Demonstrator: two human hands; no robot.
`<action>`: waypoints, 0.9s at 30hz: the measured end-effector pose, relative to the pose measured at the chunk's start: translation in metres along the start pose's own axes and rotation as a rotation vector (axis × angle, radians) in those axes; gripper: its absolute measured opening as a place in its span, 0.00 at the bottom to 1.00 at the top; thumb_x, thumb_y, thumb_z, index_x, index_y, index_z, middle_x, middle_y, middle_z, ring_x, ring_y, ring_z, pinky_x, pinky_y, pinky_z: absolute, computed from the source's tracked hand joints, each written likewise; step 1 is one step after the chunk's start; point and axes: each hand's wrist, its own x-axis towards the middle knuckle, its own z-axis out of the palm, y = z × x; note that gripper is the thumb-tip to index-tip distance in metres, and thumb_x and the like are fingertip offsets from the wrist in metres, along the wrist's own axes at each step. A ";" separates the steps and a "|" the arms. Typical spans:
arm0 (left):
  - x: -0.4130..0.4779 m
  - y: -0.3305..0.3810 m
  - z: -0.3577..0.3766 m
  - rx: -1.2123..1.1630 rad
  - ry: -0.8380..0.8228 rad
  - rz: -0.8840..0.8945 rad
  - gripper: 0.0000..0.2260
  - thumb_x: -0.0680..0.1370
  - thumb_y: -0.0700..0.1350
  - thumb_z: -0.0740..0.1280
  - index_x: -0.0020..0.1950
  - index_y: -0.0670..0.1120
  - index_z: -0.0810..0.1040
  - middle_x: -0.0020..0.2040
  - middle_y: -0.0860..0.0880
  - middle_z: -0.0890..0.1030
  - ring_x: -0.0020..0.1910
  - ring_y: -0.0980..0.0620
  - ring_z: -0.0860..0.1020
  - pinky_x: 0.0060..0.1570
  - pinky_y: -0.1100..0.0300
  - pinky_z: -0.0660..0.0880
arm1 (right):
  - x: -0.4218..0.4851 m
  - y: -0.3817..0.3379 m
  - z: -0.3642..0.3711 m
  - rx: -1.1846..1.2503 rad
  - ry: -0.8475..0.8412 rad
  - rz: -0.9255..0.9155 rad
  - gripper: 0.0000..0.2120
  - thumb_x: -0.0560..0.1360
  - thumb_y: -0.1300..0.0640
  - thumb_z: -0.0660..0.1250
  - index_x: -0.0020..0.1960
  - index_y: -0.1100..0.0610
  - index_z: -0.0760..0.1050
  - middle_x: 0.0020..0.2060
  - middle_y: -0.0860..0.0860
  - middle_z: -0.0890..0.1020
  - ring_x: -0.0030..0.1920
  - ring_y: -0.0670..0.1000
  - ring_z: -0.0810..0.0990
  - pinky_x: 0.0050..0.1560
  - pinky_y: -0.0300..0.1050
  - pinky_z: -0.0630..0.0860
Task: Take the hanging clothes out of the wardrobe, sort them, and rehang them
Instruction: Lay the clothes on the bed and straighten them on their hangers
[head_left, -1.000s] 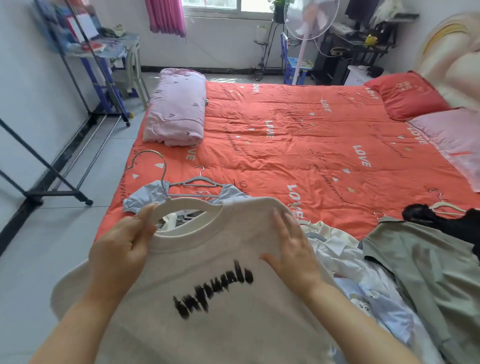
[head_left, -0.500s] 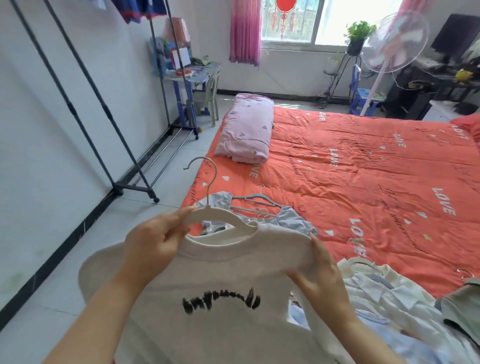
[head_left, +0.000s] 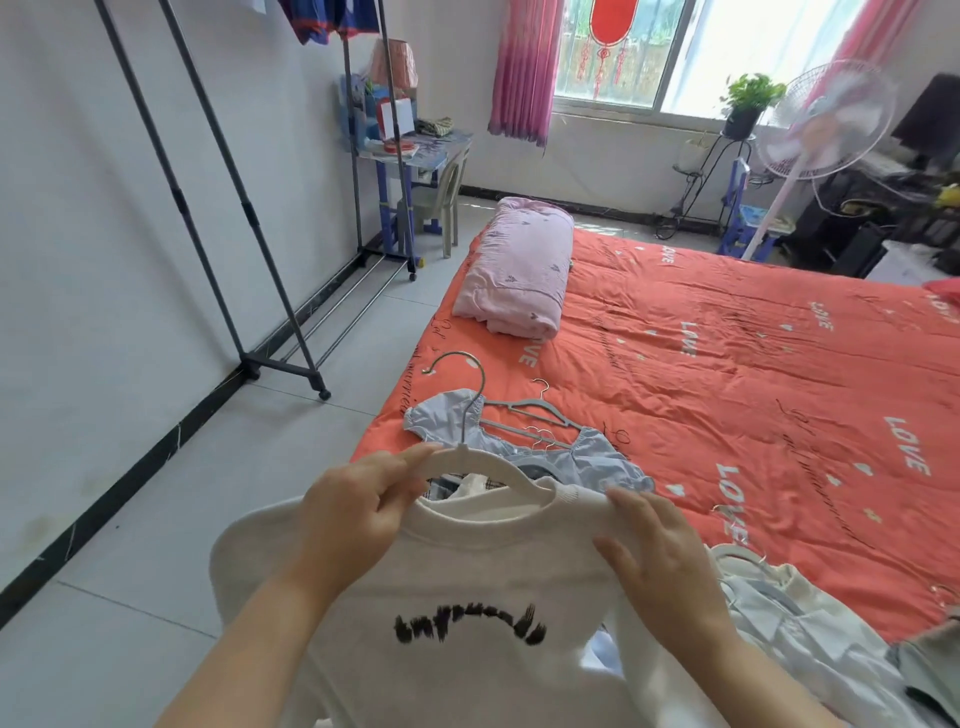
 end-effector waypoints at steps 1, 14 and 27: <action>0.001 0.002 0.002 -0.007 -0.007 0.011 0.25 0.70 0.47 0.67 0.63 0.67 0.67 0.46 0.66 0.76 0.34 0.65 0.72 0.34 0.75 0.65 | 0.003 -0.004 0.000 -0.022 0.000 -0.042 0.22 0.69 0.43 0.62 0.60 0.51 0.75 0.48 0.50 0.80 0.48 0.52 0.77 0.51 0.45 0.72; -0.003 0.016 0.033 -0.115 -0.032 0.135 0.18 0.72 0.52 0.62 0.63 0.58 0.72 0.41 0.59 0.79 0.35 0.64 0.72 0.38 0.62 0.71 | -0.005 -0.014 -0.004 -0.222 0.008 -0.283 0.29 0.62 0.48 0.71 0.63 0.45 0.68 0.34 0.45 0.74 0.31 0.48 0.75 0.35 0.40 0.68; 0.035 0.044 0.042 -0.224 0.059 0.191 0.20 0.72 0.54 0.61 0.61 0.48 0.78 0.40 0.52 0.80 0.37 0.58 0.74 0.39 0.56 0.72 | 0.024 -0.020 -0.067 -0.452 0.171 -0.398 0.25 0.70 0.41 0.60 0.66 0.46 0.66 0.35 0.45 0.75 0.33 0.47 0.75 0.32 0.40 0.70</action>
